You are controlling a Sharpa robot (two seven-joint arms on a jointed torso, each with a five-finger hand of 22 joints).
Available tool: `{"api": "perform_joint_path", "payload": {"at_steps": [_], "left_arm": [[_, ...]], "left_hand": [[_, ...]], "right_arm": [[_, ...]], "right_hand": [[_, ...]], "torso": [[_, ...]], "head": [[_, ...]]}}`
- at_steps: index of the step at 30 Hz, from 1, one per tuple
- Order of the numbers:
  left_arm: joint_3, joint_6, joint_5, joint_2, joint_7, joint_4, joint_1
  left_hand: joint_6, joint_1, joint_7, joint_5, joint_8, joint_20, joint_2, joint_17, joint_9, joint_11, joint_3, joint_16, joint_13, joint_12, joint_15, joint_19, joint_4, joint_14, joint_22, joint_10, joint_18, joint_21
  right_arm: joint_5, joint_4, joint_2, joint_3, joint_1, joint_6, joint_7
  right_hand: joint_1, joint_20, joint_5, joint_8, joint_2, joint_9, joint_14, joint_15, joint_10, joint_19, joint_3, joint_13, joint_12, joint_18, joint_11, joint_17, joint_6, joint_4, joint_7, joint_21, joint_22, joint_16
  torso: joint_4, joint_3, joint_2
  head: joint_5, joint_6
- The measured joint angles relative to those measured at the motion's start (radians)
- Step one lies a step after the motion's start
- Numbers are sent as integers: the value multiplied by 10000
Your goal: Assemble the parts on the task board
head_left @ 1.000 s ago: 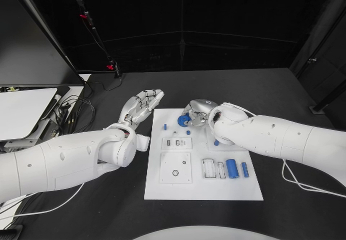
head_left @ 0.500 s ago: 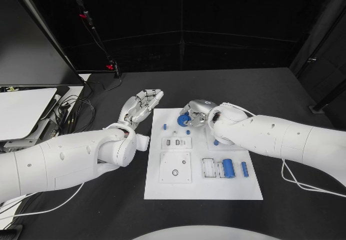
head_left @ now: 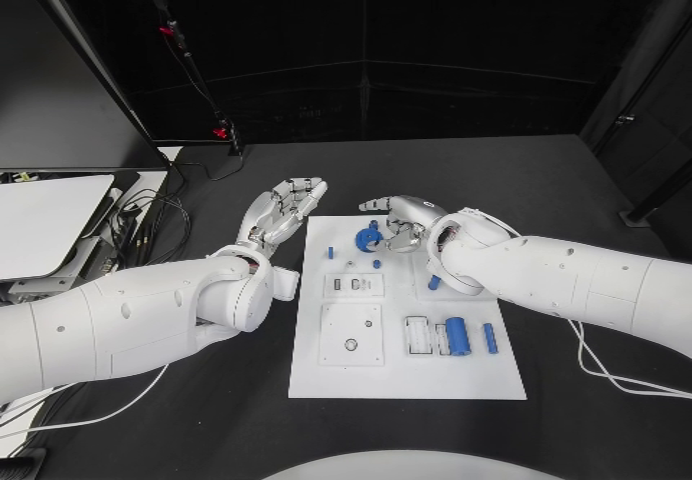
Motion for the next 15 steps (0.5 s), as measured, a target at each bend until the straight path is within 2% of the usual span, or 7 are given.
{"api": "perform_joint_path", "payload": {"at_steps": [3,4,6,8,9,11,15], "left_arm": [[0,4,0,7,0,-6,-8],[0,5,0,7,0,-7,-8],[0,6,0,5,0,-14,-9],[0,7,0,2,1,-23,-10],[0,8,0,2,3,-28,-9],[0,8,0,0,4,-45,-11],[0,10,0,11,4,-62,-20]], "left_hand": [[0,0,0,0,0,0,0,0,0,0,0,0,0,0,0,0,0,0,0,0,0,0],[0,0,0,0,0,0,0,0,0,0,0,0,0,0,0,0,0,0,0,0,0,0],[0,0,0,0,0,0,0,0,0,0,0,0,0,0,0,0,0,0,-1,0,0,0],[0,0,0,0,0,0,0,0,0,0,0,0,0,0,0,0,0,0,-1,0,0,0],[0,0,0,0,0,0,0,0,0,0,0,0,0,0,0,0,0,0,0,0,0,0],[0,0,0,0,0,0,0,0,0,0,0,0,0,0,0,0,0,0,-1,0,-1,0],[0,0,0,0,0,0,0,0,0,0,0,0,0,0,0,0,0,0,-1,0,0,0]], "right_arm": [[1036,547,-552,3,14,-545,644],[1327,713,-727,3,29,-682,812],[1977,1095,-1156,2,100,-968,1184],[2465,1463,-1574,3,198,-1160,1430],[2648,1644,-1787,5,238,-1232,1516],[2953,2002,-2294,14,301,-1361,1673],[3081,2385,-3082,1,329,-1509,1804]], "right_hand": [[2,-13,-75,259,-2,149,0,0,0,13,-210,0,0,-1,6,0,1279,210,230,0,0,0],[-38,-13,-75,387,38,222,3,10,-1,13,-262,0,0,0,123,0,1905,262,344,0,0,0],[7,-2,-75,695,85,361,12,280,-10,15,-345,0,0,0,469,0,2957,345,619,0,0,0],[83,198,-75,911,161,453,2,517,-6,14,-370,0,0,-1,739,0,3536,370,881,0,0,0],[110,282,-75,977,188,475,10,609,-18,12,-397,0,0,0,851,0,3721,397,993,0,0,0],[148,352,-142,1004,226,503,3,689,-16,14,-408,0,0,0,951,0,3924,408,1135,0,0,0],[147,423,-164,1041,225,504,14,771,-17,12,-434,0,0,0,1023,0,4032,435,1242,0,0,0]], "torso": [[0,0,-8],[0,0,-11],[0,-2,-12],[0,-8,-13],[0,-10,-14],[-7,-13,-16],[-28,-18,-22]], "head": [[-8,9],[-13,10],[-17,10],[-31,11],[-36,11],[-51,12],[-155,15]]}}
